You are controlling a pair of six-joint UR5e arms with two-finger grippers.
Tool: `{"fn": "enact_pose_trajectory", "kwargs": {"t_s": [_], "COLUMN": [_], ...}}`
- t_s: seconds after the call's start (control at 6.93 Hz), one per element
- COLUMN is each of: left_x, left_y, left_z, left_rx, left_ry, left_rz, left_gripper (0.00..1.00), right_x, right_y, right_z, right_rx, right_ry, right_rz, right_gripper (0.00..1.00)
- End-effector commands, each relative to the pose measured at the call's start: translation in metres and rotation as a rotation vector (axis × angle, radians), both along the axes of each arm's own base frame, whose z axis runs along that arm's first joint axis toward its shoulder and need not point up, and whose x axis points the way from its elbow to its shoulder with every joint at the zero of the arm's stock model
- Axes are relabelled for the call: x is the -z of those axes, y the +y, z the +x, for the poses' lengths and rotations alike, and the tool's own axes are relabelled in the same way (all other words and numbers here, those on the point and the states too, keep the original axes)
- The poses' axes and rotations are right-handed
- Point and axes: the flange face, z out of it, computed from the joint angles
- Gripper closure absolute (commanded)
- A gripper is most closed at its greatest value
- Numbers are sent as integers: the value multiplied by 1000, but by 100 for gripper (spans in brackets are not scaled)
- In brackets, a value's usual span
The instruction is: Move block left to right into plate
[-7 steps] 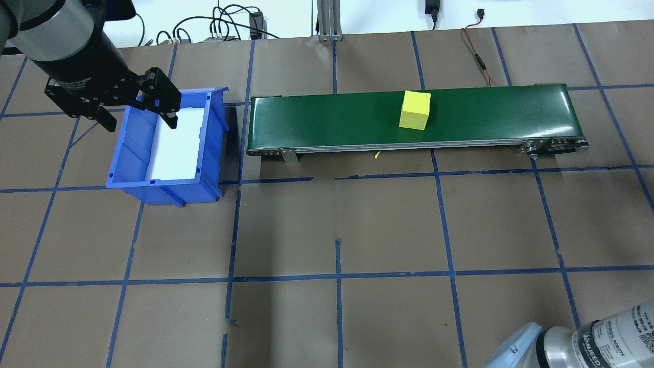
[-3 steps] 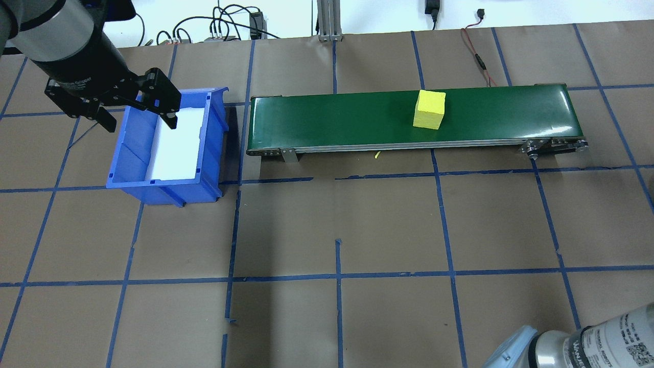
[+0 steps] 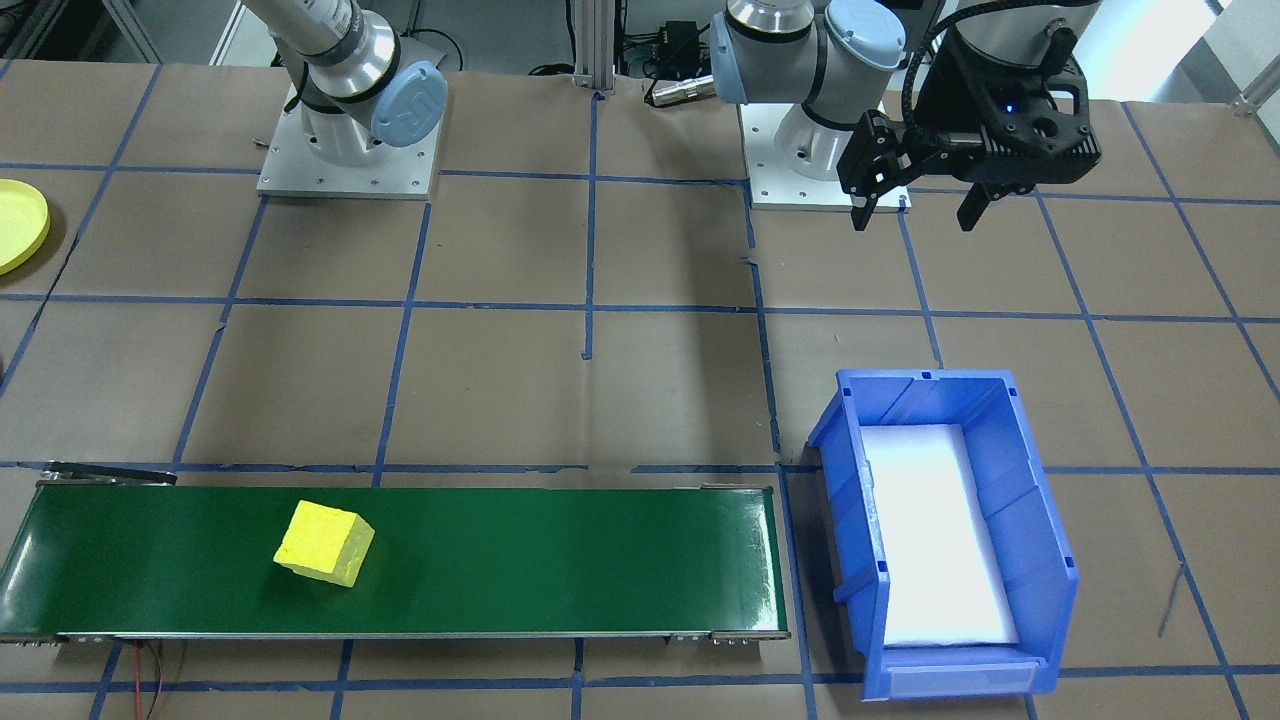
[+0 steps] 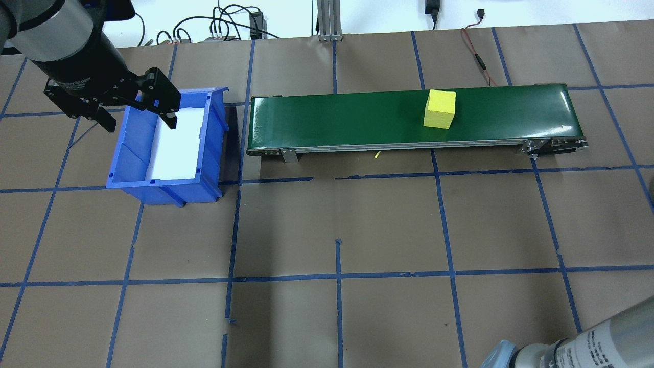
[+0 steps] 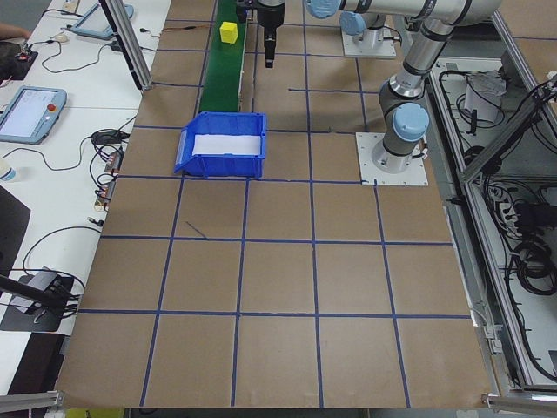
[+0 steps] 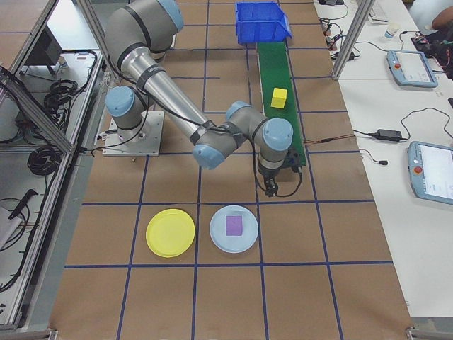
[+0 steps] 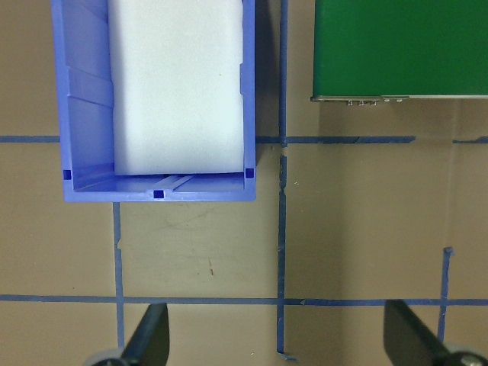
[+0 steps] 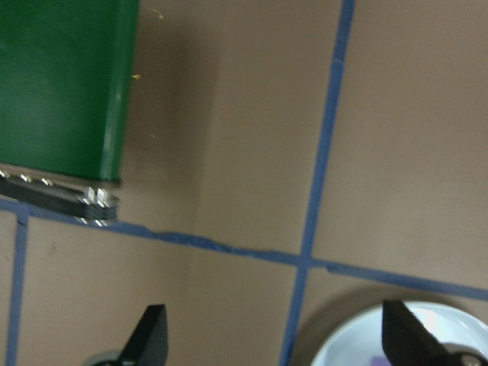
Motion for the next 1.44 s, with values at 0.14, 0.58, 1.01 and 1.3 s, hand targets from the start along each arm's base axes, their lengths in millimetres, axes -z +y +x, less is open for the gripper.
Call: {"fn": "enact_pose_trajectory", "kwargs": {"t_s": [0.14,0.58,1.01,1.3], "left_x": [0,1,1,1], "left_y": [0,0,0,0], "left_z": [1,0,0,0], "left_rx": [-4,-3,-3,-4], "left_ry": [-3,-1,0,0], "left_rz": [2,3,3,3], "left_gripper": [0,0,0,0], "right_x": [-14,-7,18,31], "right_y": [-61,-72,-88,-96], "right_z": [155,233,237,235], "right_rx": [112,284,333,340], "right_ry": [-8,-186,-282,-304], "right_rz": [-16,28,49,66], "right_gripper": [0,1,2,2]}}
